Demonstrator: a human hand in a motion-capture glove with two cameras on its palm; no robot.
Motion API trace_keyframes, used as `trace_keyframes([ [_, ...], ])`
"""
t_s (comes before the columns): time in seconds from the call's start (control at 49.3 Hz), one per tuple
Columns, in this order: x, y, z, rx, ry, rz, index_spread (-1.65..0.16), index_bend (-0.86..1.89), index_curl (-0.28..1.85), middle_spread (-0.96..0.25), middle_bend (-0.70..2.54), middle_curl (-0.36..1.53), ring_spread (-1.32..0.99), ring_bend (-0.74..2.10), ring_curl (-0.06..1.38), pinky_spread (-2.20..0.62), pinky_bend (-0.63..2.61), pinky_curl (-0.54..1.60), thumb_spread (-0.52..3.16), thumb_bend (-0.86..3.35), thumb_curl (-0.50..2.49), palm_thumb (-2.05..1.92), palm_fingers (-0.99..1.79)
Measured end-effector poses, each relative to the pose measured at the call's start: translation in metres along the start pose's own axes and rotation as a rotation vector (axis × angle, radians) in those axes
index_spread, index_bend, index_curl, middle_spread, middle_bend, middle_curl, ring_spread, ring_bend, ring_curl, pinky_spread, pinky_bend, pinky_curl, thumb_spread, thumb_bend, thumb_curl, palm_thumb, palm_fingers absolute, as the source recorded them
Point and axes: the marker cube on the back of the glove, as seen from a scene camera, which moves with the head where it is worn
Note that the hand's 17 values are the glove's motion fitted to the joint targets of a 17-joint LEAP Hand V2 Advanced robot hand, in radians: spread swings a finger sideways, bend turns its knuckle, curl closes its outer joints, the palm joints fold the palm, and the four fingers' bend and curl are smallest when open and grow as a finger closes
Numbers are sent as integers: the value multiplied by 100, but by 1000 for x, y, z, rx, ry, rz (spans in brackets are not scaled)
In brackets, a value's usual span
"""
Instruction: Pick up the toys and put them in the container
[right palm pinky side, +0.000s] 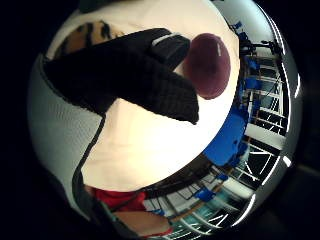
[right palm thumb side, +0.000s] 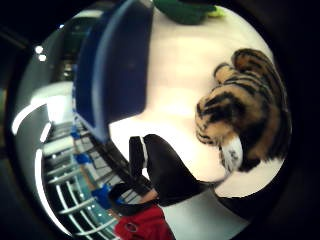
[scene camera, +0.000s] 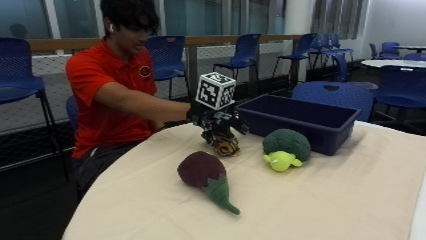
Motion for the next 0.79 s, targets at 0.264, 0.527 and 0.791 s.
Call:
trace_keyframes([
  [0.264,8,-12,32,-65,75,34,-36,21,24,-4,15,19,6,33,17,5,119,38,109,-2,18,-1,7],
  [0.527,17,-15,23,94,106,8,-39,25,28,-15,23,24,-11,63,25,-18,105,31,127,8,28,19,53],
  [0.791,35,3,-60,197,-1,28,-39,18,30,-31,34,32,-37,81,34,-39,104,33,120,21,45,53,92],
])
